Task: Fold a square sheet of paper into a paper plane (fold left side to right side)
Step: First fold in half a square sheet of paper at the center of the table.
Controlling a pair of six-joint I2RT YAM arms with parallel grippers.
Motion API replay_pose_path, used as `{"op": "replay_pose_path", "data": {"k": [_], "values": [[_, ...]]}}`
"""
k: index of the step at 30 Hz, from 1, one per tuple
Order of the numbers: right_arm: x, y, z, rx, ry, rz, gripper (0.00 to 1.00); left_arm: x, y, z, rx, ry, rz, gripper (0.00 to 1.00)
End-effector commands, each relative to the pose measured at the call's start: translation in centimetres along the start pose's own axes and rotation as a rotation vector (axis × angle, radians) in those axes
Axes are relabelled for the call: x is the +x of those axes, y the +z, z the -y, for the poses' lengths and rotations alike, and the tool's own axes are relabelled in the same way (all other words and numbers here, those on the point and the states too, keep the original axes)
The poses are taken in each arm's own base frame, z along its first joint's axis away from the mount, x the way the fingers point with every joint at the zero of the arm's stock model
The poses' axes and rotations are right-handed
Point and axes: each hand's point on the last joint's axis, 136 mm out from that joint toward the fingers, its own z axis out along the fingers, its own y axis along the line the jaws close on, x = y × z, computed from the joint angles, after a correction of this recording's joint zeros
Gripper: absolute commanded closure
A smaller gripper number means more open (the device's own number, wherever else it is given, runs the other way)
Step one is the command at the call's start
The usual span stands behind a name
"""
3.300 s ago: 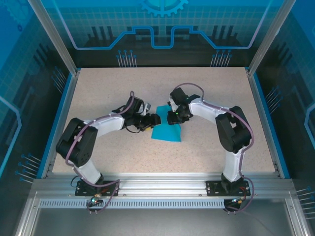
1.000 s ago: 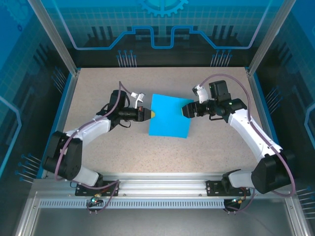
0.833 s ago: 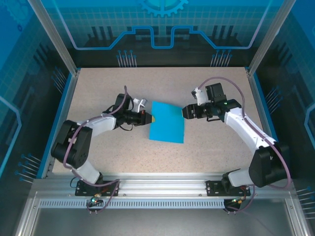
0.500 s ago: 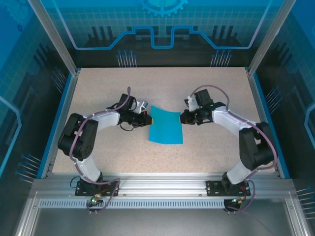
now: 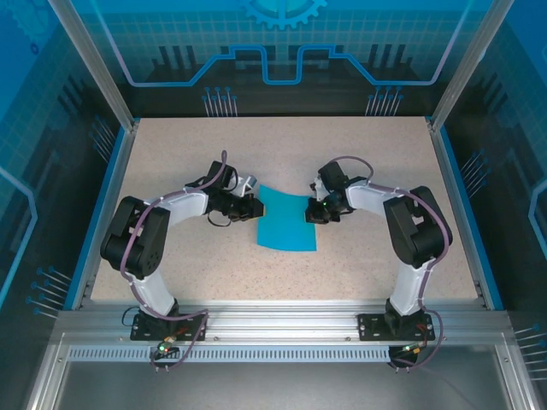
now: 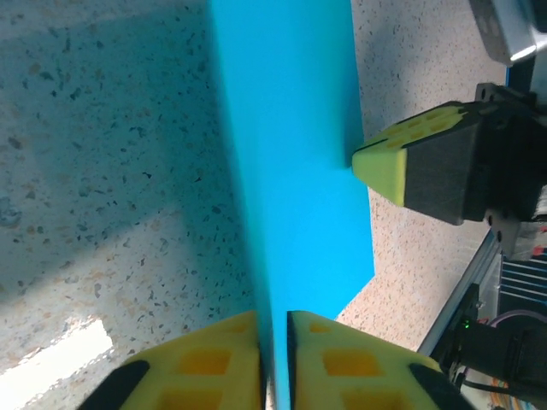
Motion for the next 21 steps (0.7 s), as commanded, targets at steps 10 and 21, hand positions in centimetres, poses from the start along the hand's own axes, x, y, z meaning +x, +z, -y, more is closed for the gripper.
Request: {"op": "replay_pose_path", "data": {"k": [10,21], "values": [[2.2,1.5,0.9,0.051,0.021,-0.060,0.98,-0.4,2.2,5.1,0.137,0.023,-0.046,0.53],[0.0,-2.1,-1.1,-0.022,-0.020,0.086,0.87,-0.7,5.4,6.3,0.161,0.023,-0.091,0.55]]}}
